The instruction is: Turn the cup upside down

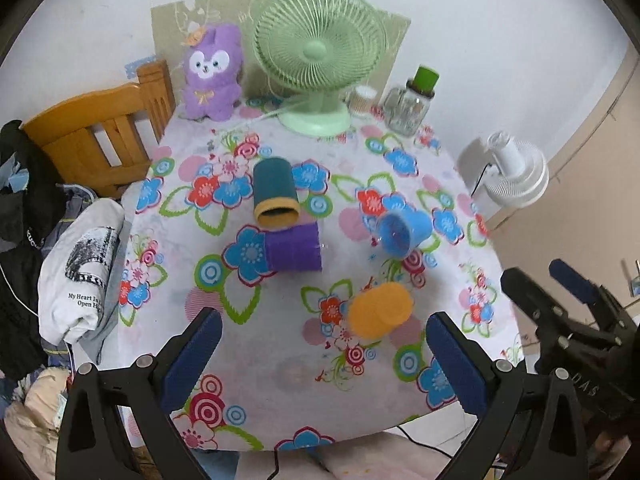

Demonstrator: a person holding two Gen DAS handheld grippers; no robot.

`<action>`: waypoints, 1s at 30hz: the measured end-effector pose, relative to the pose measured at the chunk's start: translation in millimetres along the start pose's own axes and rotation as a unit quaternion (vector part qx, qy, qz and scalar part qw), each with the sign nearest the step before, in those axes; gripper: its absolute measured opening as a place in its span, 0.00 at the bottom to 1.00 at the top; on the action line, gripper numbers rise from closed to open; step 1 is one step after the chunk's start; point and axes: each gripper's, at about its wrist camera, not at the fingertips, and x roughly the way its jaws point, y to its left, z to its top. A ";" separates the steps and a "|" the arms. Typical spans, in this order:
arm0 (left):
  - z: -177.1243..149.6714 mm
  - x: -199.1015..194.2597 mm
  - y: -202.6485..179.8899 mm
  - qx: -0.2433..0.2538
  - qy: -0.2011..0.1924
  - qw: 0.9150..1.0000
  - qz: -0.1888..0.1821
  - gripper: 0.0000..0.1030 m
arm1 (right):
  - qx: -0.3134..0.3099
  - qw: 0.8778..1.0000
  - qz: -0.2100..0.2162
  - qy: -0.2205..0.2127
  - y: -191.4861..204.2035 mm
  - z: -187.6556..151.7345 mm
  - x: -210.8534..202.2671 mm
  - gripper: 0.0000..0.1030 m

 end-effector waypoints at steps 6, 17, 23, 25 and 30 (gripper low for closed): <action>-3.7 -18.3 1.6 0.003 -0.026 1.000 0.014 1.00 | -0.010 1.000 -0.006 -0.016 9.3 0.4 -17.2 0.92; -7.9 -29.2 -5.0 0.026 -0.049 0.998 0.035 1.00 | -0.004 1.000 -0.007 -0.025 16.2 -0.3 -30.2 0.92; -5.5 -32.3 -9.6 0.035 -0.058 0.997 0.035 1.00 | 0.002 1.000 -0.011 -0.030 14.6 -0.6 -32.8 0.92; -5.2 -32.3 -9.9 0.037 -0.059 0.997 0.035 1.00 | 0.005 1.000 -0.011 -0.029 13.8 -0.4 -32.4 0.92; -4.6 -32.1 -12.0 0.039 -0.060 0.997 0.035 1.00 | 0.007 0.999 -0.015 -0.031 12.1 -0.7 -33.2 0.92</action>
